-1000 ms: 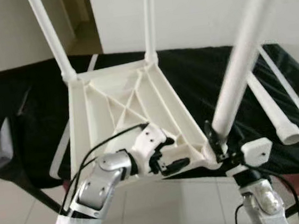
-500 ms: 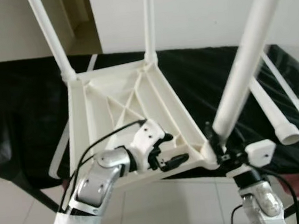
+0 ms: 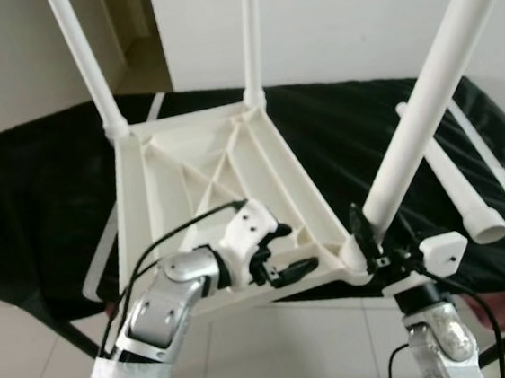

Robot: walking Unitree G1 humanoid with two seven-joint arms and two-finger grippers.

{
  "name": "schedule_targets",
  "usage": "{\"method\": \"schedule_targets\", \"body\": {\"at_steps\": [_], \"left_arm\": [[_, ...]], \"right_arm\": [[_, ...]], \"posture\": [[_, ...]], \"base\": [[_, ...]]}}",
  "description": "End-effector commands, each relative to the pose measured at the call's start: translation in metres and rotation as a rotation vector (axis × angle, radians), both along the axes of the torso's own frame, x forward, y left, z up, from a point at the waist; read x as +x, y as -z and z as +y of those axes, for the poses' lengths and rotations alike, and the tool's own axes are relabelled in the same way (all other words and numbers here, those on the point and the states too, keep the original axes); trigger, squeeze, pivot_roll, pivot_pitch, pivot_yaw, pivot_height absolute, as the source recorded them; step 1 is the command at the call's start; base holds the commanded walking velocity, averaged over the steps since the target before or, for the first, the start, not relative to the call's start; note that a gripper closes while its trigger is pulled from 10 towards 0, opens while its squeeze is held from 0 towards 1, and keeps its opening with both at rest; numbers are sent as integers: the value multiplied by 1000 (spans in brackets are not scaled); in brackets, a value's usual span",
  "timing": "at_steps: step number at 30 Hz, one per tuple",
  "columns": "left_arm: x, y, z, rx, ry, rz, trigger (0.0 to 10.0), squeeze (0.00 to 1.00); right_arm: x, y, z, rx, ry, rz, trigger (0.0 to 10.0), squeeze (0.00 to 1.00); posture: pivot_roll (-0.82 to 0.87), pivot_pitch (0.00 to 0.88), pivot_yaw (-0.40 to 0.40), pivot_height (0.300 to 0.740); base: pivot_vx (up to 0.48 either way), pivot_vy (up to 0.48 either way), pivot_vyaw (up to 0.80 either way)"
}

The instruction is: Building children table

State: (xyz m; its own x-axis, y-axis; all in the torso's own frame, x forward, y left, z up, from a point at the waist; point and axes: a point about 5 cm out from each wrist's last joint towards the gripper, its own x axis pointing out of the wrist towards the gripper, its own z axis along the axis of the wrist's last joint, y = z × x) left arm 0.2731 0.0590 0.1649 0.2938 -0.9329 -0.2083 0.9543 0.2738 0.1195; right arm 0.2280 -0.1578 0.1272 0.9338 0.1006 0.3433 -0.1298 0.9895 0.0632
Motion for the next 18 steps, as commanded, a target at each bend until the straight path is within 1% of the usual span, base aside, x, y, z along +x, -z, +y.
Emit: {"method": "schedule_targets", "body": {"at_steps": [1, 2, 3, 4, 5, 7, 8, 9, 10, 13, 14, 18], "left_arm": [[4, -3, 2, 10, -65, -26, 10000, 0], [4, -3, 2, 10, -65, -26, 10000, 0], [4, -3, 2, 6, -65, -27, 10000, 0], [4, -3, 2, 6, -65, -27, 10000, 0], [3, -3, 1, 4, -64, -27, 10000, 0], [3, -3, 1, 4, -64, -27, 10000, 0], [3, -3, 1, 3, -63, -28, 10000, 0], [3, -4, 0, 1, -62, -29, 10000, 0], [3, -4, 0, 1, -62, -29, 10000, 0], [2, -4, -1, 2, -57, -30, 10000, 0], [3, -4, -1, 2, -57, -29, 10000, 0], [4, -5, 0, 2, -61, -33, 10000, 0]], "right_arm": [[-1, 32, -6, 41, 120, 201, 10000, 0], [-1, 32, -6, 41, 120, 201, 10000, 0], [4, 26, -9, 49, 269, 166, 10000, 0], [4, 26, -9, 49, 269, 166, 10000, 0], [6, 23, -10, 42, 347, 158, 10000, 0], [6, 23, -10, 42, 347, 158, 10000, 0], [8, 23, -9, 37, 396, 156, 10000, 0], [12, 23, -7, 34, 405, 157, 10000, 0], [12, 23, -7, 34, 405, 157, 10000, 0], [19, 31, -19, 90, 474, 213, 10000, 0], [19, 33, -20, 97, 482, 222, 10000, 0], [22, 33, -16, 111, 464, 223, 10000, 0]], "posture": [[22, 42, 19, 740], [22, 42, 19, 740], [22, 39, 17, 740], [22, 39, 17, 740], [23, 37, 17, 740], [23, 37, 17, 740], [22, 35, 16, 740], [24, 30, 15, 740], [24, 30, 15, 740], [29, 23, 13, 740], [29, 23, 13, 740], [33, 16, 11, 740]], "base": [[0, 0, 0], [0, 0, 0], [0, 0, 0], [0, 0, 0], [0, 0, 0], [0, 0, 0], [0, 0, 0], [0, 0, 0], [0, 0, 0], [0, 0, 0], [0, 0, 0], [0, 0, 0]]}}
